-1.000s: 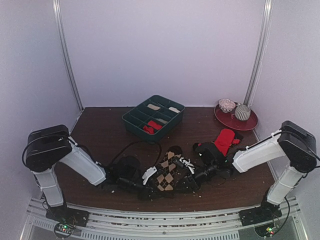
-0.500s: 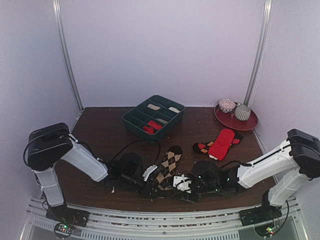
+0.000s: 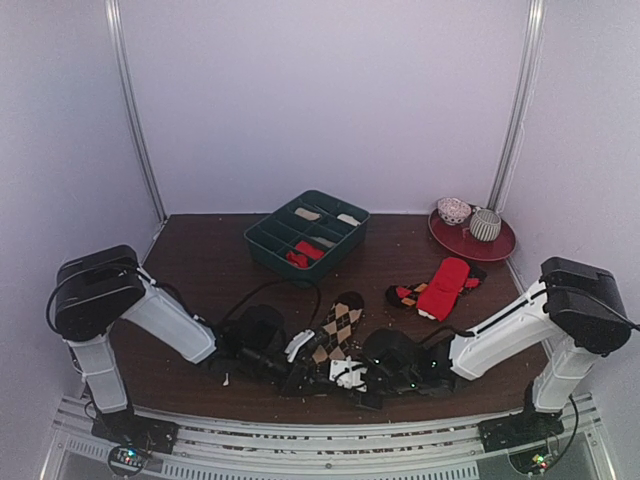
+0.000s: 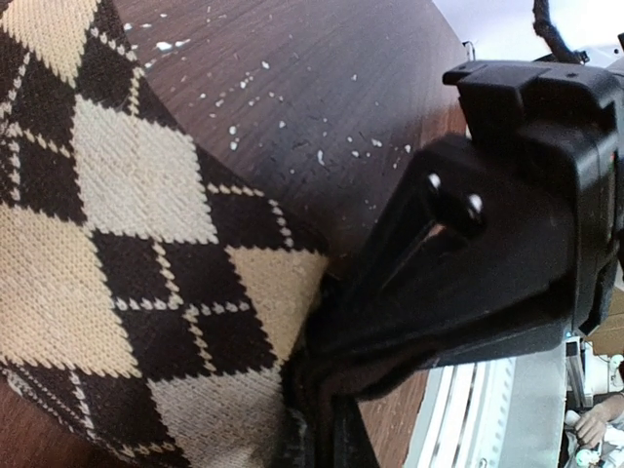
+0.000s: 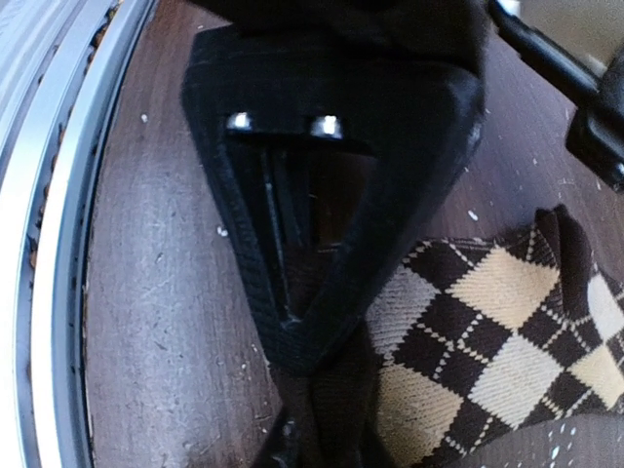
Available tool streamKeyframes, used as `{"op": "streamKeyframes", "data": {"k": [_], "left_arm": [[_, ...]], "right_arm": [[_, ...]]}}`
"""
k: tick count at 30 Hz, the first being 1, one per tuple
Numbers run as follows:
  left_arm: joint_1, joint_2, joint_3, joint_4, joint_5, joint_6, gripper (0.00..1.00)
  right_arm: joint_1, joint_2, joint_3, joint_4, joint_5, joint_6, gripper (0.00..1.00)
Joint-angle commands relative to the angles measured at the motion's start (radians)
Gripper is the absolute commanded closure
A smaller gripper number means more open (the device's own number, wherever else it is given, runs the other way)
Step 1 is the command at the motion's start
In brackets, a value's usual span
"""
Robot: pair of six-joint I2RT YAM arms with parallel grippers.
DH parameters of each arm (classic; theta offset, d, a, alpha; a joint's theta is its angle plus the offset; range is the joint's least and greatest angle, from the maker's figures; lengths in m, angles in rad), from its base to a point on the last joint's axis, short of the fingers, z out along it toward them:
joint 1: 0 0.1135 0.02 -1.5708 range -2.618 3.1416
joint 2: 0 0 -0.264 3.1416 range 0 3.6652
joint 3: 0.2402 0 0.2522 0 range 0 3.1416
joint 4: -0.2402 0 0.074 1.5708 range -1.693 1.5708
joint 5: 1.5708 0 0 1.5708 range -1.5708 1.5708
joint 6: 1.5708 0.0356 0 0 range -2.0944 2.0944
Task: Roll the socks
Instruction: Roll the sock at the center of the board.
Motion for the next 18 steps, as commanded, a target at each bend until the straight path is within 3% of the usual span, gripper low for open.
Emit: {"op": "streamKeyframes", "data": {"k": [1, 3, 6, 13, 18], "left_arm": [[0.002, -0.025, -0.018, -0.163, -0.037, 0.072, 0.98], [0.002, -0.071, -0.005, -0.196, -0.063, 0.121, 0.71], [0.002, -0.182, 0.001, -0.237, -0.154, 0.2, 0.56], [-0.006, -0.426, -0.127, -0.039, -0.334, 0.379, 0.43], [-0.022, -0.403, -0.154, 0.064, -0.309, 0.485, 0.44]], "right_arm": [[-0.019, 0.041, 0.021, -0.023, -0.019, 0.11, 0.95], [-0.048, 0.041, 0.018, -0.025, -0.099, 0.171, 0.96], [-0.109, 0.054, 0.019, -0.041, -0.302, 0.308, 0.97], [-0.166, 0.176, 0.004, -0.064, -0.605, 0.578, 0.97], [-0.179, 0.239, 0.0, -0.108, -0.667, 0.687, 0.97]]}}
